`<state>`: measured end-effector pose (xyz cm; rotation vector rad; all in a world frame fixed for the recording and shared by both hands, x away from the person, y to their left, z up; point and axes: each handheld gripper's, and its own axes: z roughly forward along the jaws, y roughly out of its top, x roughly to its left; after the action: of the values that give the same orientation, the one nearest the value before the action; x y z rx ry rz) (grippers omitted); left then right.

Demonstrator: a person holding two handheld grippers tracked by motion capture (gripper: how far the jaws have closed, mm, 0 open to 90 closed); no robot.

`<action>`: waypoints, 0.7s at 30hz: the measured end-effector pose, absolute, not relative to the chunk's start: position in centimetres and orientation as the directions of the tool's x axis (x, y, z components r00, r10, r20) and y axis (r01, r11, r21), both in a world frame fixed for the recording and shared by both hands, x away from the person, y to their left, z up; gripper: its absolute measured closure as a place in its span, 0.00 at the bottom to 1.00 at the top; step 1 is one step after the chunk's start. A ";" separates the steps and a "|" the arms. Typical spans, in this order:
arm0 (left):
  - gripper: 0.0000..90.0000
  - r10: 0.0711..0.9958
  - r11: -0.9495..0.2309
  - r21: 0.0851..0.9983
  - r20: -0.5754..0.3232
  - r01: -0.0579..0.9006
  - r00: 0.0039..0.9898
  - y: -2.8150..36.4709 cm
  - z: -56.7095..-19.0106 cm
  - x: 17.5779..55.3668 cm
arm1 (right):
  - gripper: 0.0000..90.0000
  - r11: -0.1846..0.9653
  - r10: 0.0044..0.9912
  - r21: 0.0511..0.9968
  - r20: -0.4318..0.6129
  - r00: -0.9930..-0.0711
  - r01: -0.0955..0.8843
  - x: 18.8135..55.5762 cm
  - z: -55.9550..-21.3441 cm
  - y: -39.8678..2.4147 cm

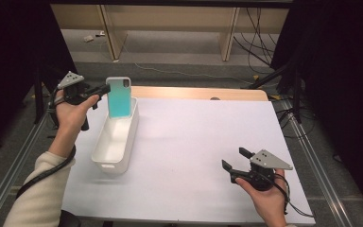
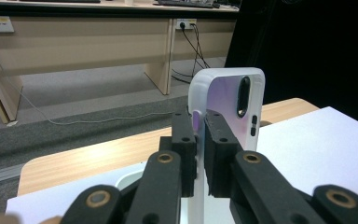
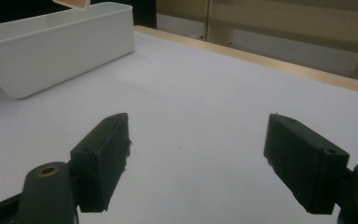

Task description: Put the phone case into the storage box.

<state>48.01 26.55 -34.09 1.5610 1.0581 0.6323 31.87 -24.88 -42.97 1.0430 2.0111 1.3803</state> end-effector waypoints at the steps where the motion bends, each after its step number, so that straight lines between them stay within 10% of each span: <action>1: 0.93 0.879 -0.008 0.954 -0.135 0.298 0.458 26.6 -34.1 48.1 | 0.26 0.198 0.805 0.928 0.030 -0.593 0.317 31.9 -43.0 -24.9; 21: 0.93 0.883 -0.018 0.954 -0.126 0.300 0.452 26.6 -34.5 48.8 | 0.26 0.210 0.810 0.925 0.016 -0.586 0.316 31.9 -43.1 -24.8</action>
<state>48.85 26.61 -34.48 1.5701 1.0660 0.6435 31.90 -24.79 -43.05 1.0405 2.0102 1.3610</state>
